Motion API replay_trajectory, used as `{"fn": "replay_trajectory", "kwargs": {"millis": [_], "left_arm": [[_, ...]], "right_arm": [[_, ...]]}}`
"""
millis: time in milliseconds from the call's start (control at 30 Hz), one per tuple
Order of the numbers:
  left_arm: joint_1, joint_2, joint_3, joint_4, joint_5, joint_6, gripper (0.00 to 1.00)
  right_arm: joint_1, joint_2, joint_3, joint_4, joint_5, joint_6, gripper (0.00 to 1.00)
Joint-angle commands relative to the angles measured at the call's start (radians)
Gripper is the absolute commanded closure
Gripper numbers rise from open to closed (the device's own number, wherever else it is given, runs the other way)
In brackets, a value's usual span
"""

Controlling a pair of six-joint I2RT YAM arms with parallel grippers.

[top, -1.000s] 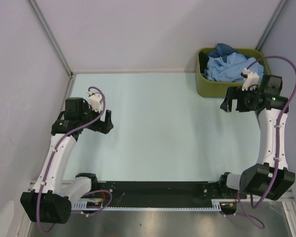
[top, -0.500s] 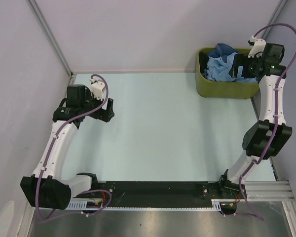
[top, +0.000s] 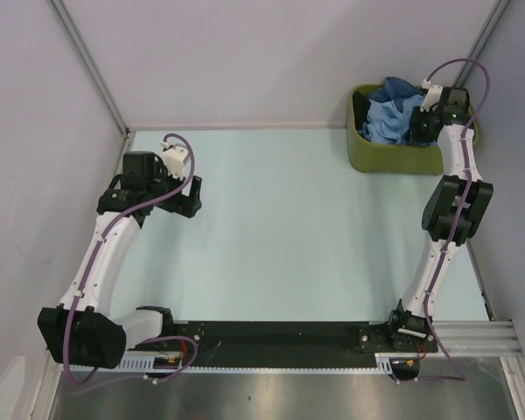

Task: Fold and stack the long sleeve shirts
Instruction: Grab the shirt from the pile, then move the shirt to the center of the board

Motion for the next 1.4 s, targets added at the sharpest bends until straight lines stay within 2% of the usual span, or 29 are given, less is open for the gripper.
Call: {"fn": "replay_trajectory", "kwargs": {"millis": [0, 33, 67, 133, 200, 233, 333, 567, 700, 800, 833, 867, 900, 933, 967, 1000, 1033, 1067, 1200, 1267, 1367], "left_arm": [[-0.008, -0.05, -0.012, 0.017, -0.011, 0.008, 0.01], [-0.007, -0.053, -0.01, 0.017, -0.01, 0.005, 0.0], [-0.007, -0.056, -0.007, 0.018, -0.004, 0.003, 0.01], [-0.008, -0.061, 0.003, 0.02, -0.007, -0.008, 0.01], [-0.007, -0.065, 0.022, 0.026, -0.018, -0.025, 0.01], [-0.007, -0.067, 0.028, 0.029, -0.019, -0.031, 0.01], [-0.007, -0.062, 0.057, 0.034, -0.033, -0.058, 0.0], [0.005, -0.053, 0.12, 0.026, -0.073, -0.126, 0.01], [0.05, -0.056, 0.152, 0.02, -0.016, -0.157, 0.01], [0.125, -0.059, 0.158, 0.02, 0.056, -0.183, 0.01], [0.163, -0.058, 0.158, 0.02, 0.105, -0.184, 0.01], [0.182, -0.058, 0.154, 0.017, 0.132, -0.181, 0.0], [0.199, -0.058, 0.151, 0.009, 0.149, -0.177, 0.0], [0.228, -0.061, 0.143, 0.001, 0.171, -0.149, 0.01], [0.242, -0.061, 0.137, -0.021, 0.176, -0.129, 0.01], [0.255, -0.064, 0.126, -0.034, 0.179, -0.103, 0.01], [0.277, -0.065, 0.116, -0.046, 0.177, -0.047, 0.0], [0.285, -0.068, 0.087, -0.064, 0.176, -0.016, 0.0], [0.289, -0.087, -0.012, -0.129, 0.206, 0.196, 0.0], [0.286, -0.094, -0.076, -0.137, 0.225, 0.311, 0.0], [0.263, -0.101, -0.139, -0.132, 0.281, 0.418, 0.01]], "right_arm": [[-0.001, -0.05, 0.217, 0.001, -0.06, 0.0, 0.87], [-0.005, -0.061, 0.257, -0.028, -0.079, 0.014, 0.96], [-0.005, -0.089, 0.338, -0.037, -0.12, 0.037, 1.0], [-0.005, -0.14, 0.382, -0.012, -0.169, 0.109, 1.0], [0.002, -0.255, 0.358, 0.051, -0.243, 0.179, 1.0], [0.011, -0.293, 0.339, 0.133, -0.253, 0.193, 1.0], [0.088, -0.425, 0.305, 0.223, -0.275, 0.187, 1.0], [0.381, -0.544, 0.371, 0.329, -0.141, 0.183, 1.0], [0.55, -0.558, 0.413, 0.456, -0.036, 0.238, 1.0], [0.622, -0.582, 0.347, 0.45, 0.042, 0.235, 1.0], [0.624, -0.616, 0.288, 0.444, 0.074, 0.243, 1.0], [0.624, -0.642, 0.156, 0.434, 0.079, 0.252, 1.0], [0.616, -0.666, 0.061, 0.376, 0.084, 0.261, 0.69], [0.607, -0.739, -0.036, 0.342, 0.034, 0.264, 0.46], [0.602, -0.783, -0.265, 0.262, -0.003, 0.234, 0.23], [0.601, -0.827, -0.382, 0.227, -0.02, 0.214, 0.0], [0.599, -0.876, -0.484, 0.185, -0.028, 0.186, 0.0], [0.596, -0.95, -0.684, 0.092, -0.036, 0.101, 0.0], [0.545, -1.137, -1.022, -0.057, -0.082, -0.045, 0.0], [0.547, -1.211, -1.089, -0.102, -0.108, -0.067, 0.0], [0.548, -1.236, -1.17, -0.084, -0.142, -0.073, 0.0]]}}
